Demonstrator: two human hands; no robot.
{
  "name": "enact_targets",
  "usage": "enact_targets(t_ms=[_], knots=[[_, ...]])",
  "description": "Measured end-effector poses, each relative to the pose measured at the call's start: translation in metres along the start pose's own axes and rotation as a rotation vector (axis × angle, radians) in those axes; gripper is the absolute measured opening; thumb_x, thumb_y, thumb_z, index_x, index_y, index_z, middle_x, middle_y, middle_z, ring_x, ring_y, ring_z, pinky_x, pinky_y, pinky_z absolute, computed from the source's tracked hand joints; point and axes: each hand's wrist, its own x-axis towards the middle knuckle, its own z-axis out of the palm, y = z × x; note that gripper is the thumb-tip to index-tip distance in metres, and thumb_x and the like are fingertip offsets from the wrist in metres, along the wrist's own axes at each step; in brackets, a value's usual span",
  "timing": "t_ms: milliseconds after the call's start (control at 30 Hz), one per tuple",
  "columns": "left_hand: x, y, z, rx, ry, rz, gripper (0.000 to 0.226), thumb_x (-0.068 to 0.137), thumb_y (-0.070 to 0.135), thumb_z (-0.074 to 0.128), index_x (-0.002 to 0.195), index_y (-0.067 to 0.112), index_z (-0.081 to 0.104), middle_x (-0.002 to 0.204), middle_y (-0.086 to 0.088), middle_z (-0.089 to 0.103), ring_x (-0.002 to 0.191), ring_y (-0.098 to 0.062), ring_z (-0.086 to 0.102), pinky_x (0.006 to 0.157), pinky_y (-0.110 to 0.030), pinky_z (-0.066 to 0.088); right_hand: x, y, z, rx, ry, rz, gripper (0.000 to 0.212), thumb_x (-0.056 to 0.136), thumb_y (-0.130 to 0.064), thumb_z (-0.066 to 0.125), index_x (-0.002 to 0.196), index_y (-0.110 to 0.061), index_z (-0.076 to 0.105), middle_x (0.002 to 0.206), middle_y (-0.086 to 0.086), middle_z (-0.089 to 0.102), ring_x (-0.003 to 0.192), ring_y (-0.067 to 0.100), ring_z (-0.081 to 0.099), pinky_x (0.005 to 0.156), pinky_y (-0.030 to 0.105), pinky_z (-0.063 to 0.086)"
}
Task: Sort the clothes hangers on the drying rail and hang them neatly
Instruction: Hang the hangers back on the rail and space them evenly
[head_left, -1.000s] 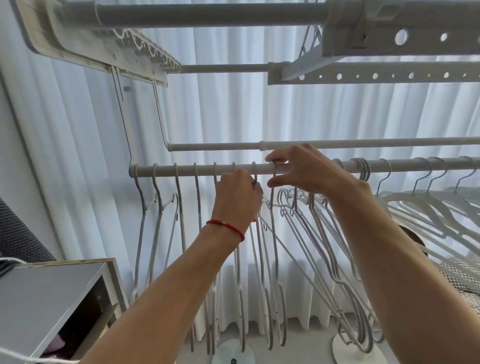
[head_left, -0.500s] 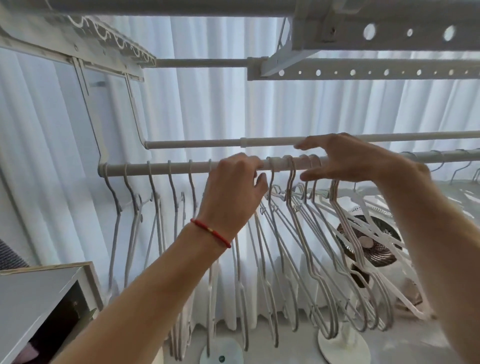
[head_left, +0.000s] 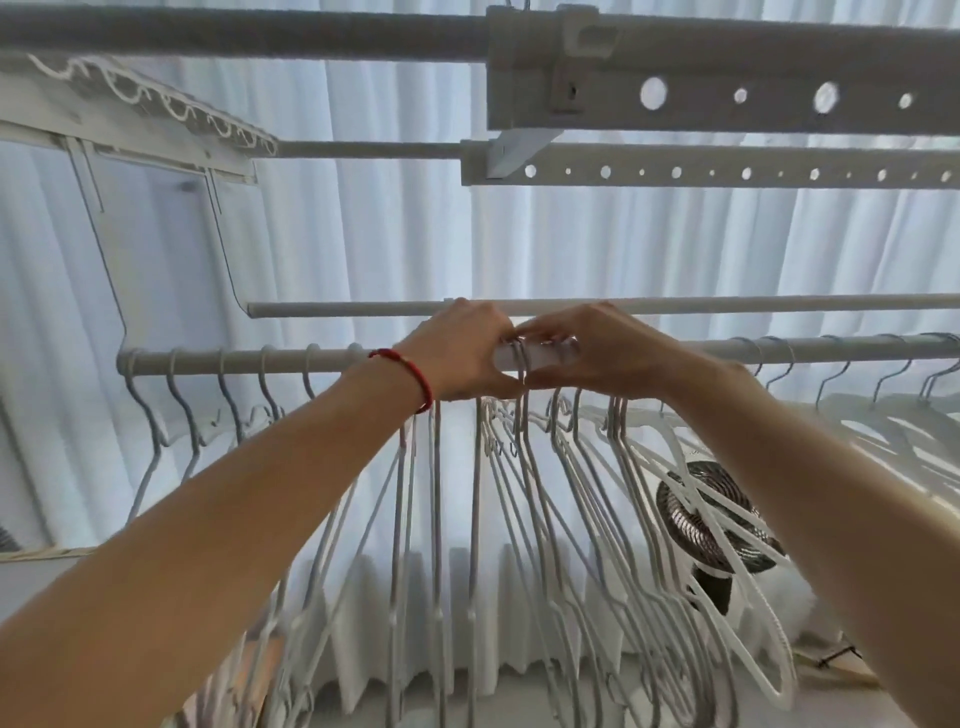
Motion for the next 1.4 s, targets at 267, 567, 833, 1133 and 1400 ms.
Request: enact_targets(t_ms=[267, 567, 833, 1133, 1400], knots=[[-0.007, -0.002, 0.002, -0.088, 0.042, -0.056, 0.019, 0.073, 0.037, 0.080, 0.083, 0.023, 0.073, 0.070, 0.007, 0.063, 0.064, -0.005, 0.054, 0.060, -0.026, 0.038, -0.004, 0.009, -0.003, -0.012, 0.009, -0.033, 0.043, 0.079, -0.040, 0.081, 0.121, -0.033, 0.071, 0.102, -0.013, 0.072, 0.090, 0.008, 0.066, 0.081, 0.030, 0.053], [-0.011, -0.002, -0.001, -0.108, 0.035, -0.104, 0.048, 0.072, 0.034, 0.083, 0.115, 0.018, 0.070, 0.104, 0.002, 0.070, 0.096, -0.018, 0.064, 0.088, -0.039, 0.054, -0.003, 0.006, -0.002, -0.091, 0.007, -0.094, 0.057, 0.081, -0.043, 0.082, 0.133, -0.031, 0.063, 0.119, -0.005, 0.072, 0.095, 0.014, 0.066, 0.086, 0.037, 0.055], [-0.011, -0.004, 0.002, -0.175, 0.066, -0.108, 0.053, 0.071, 0.039, 0.087, 0.117, 0.021, 0.071, 0.107, 0.004, 0.071, 0.100, -0.014, 0.064, 0.088, -0.029, 0.052, -0.009, 0.014, -0.008, -0.075, 0.022, -0.071, 0.055, 0.080, -0.045, 0.083, 0.128, -0.025, 0.068, 0.109, -0.004, 0.073, 0.096, 0.016, 0.068, 0.089, 0.042, 0.056], [-0.005, -0.002, 0.007, -0.174, 0.078, -0.077, 0.049, 0.071, 0.038, 0.085, 0.116, 0.023, 0.072, 0.096, 0.006, 0.070, 0.089, -0.014, 0.060, 0.080, -0.030, 0.050, -0.011, 0.019, -0.009, -0.052, 0.030, -0.065, 0.056, 0.079, -0.043, 0.084, 0.129, -0.025, 0.068, 0.111, -0.006, 0.073, 0.099, 0.012, 0.067, 0.091, 0.035, 0.055], [-0.007, -0.007, 0.007, -0.179, 0.058, -0.072, 0.074, 0.070, 0.046, 0.086, 0.136, 0.026, 0.059, 0.115, 0.005, 0.068, 0.100, -0.013, 0.059, 0.088, -0.029, 0.047, -0.013, 0.022, -0.011, -0.016, 0.017, -0.041, 0.068, 0.075, -0.043, 0.088, 0.137, -0.029, 0.063, 0.119, -0.003, 0.071, 0.106, 0.012, 0.065, 0.096, 0.029, 0.050]])
